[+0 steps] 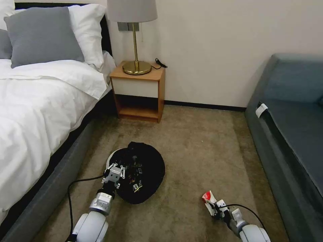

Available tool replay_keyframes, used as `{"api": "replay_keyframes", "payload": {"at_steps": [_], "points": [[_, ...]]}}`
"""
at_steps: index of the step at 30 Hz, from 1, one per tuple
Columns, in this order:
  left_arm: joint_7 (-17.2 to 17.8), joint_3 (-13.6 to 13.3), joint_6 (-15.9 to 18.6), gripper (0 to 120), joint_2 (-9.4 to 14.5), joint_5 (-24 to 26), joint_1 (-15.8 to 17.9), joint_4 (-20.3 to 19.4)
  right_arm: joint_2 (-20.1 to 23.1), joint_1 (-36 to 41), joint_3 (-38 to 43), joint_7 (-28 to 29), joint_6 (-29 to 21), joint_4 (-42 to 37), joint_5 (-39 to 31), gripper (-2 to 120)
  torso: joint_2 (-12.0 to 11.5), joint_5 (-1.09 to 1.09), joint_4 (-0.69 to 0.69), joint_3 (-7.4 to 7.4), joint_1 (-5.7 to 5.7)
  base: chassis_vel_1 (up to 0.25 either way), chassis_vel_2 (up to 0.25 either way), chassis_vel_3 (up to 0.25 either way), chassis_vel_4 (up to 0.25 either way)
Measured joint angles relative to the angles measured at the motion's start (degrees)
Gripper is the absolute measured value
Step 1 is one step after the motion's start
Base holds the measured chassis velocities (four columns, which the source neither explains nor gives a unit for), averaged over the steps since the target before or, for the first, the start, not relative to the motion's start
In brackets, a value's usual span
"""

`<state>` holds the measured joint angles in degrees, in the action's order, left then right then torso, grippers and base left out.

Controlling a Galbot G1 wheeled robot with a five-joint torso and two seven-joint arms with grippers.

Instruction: Pick up the trash bin, then pick up the garbage on the floor and place it into the trash bin.

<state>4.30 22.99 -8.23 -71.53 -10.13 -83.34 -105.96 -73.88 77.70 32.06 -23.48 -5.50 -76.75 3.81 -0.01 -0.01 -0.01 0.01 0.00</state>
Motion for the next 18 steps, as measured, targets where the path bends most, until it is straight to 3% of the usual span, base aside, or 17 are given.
{"api": "replay_keyframes", "payload": {"at_steps": [9,18], "points": [[0.0,0.0,-0.2,6,0.1,-0.3,-1.0,-1.4,-0.7,0.9,0.2,4.3,1.6,-5.5,-4.5,0,0.0,0.00,0.00,0.00,0.00,0.000,0.000,0.000,0.000],[0.0,0.2,-1.2,6,-0.3,-1.6,-2.9,-2.6,-1.7,0.9,-1.0,7.6,7.6,-11.2,-8.9,0,0.0,0.01,0.01,0.00,0.00,0.000,0.000,0.000,0.000]]}}
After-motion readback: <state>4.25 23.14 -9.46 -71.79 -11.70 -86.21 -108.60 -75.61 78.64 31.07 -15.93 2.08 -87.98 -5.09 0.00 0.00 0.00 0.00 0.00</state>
